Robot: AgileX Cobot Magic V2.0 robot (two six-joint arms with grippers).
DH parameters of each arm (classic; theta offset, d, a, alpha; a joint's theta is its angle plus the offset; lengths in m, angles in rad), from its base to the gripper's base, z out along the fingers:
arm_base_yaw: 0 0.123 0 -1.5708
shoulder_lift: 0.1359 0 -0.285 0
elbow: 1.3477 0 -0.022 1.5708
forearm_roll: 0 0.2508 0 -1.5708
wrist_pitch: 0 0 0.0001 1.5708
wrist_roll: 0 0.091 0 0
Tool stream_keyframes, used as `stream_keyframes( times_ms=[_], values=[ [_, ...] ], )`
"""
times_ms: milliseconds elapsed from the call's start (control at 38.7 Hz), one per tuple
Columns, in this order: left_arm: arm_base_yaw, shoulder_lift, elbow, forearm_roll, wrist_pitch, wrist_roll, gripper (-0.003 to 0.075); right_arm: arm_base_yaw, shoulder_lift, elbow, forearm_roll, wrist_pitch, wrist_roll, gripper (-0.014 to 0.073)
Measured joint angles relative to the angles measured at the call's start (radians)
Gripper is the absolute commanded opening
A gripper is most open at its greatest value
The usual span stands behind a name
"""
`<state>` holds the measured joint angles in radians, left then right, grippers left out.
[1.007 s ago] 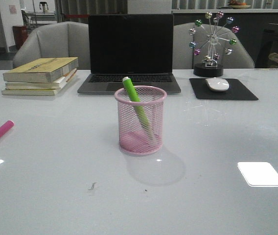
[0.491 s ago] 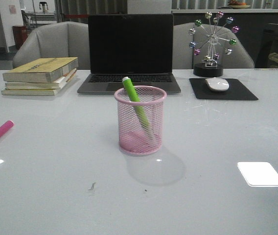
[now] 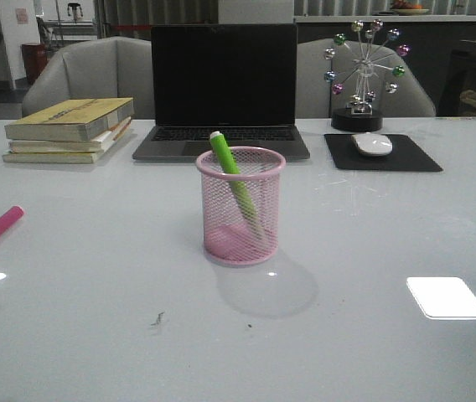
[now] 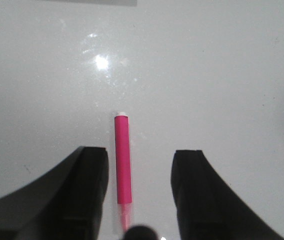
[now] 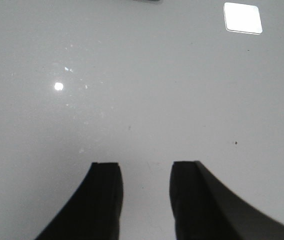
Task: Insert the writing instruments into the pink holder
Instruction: 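Lower the left gripper onto the pink highlighter and close it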
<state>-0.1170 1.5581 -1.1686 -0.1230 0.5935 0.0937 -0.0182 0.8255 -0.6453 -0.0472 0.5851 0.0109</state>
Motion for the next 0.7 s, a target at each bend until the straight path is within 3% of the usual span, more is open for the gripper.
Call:
stream_keyframes(
  times_ms=[336,697],
  values=[
    [0.035,0.26,-0.271,0.0,0.216,-0.094,0.0376,0.0,0.0,0.0,0.0,0.05,0.0,0.0371],
    [0.057,0.426,-0.337,0.003,0.319,-0.094,0.0376,0.0,0.0,0.0,0.0,0.07,0.0,0.0371]
  ],
)
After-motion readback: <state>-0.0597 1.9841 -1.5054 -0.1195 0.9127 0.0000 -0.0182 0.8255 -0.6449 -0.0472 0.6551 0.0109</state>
